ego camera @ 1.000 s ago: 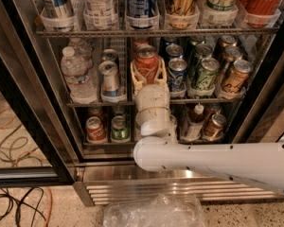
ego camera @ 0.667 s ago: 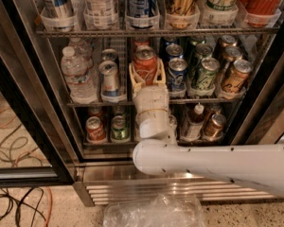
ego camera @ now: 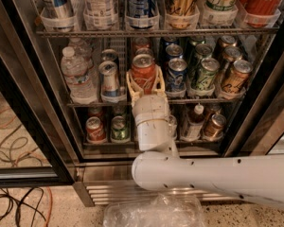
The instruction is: Pick coke can from middle shelf of fridge
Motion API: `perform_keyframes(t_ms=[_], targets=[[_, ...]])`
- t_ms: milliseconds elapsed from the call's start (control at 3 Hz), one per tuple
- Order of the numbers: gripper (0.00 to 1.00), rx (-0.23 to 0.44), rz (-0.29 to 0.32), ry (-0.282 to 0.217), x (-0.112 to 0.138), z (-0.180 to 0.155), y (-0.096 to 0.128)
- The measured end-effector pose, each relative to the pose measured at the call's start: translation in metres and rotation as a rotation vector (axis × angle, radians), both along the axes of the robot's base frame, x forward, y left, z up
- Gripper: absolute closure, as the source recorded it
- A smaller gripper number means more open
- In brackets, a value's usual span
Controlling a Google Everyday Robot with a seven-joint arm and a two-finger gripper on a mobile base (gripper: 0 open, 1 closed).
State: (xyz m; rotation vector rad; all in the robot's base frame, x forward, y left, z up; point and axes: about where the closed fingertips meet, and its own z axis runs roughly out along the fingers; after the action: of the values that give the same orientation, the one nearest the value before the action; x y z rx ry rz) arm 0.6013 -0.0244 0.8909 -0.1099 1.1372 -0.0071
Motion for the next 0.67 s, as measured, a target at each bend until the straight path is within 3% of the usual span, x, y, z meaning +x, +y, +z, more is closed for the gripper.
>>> perform_keyframes(t_ms=[667], targets=[[1.0,-0.008,0.024,0.057,-0.04,-0.006,0.0]])
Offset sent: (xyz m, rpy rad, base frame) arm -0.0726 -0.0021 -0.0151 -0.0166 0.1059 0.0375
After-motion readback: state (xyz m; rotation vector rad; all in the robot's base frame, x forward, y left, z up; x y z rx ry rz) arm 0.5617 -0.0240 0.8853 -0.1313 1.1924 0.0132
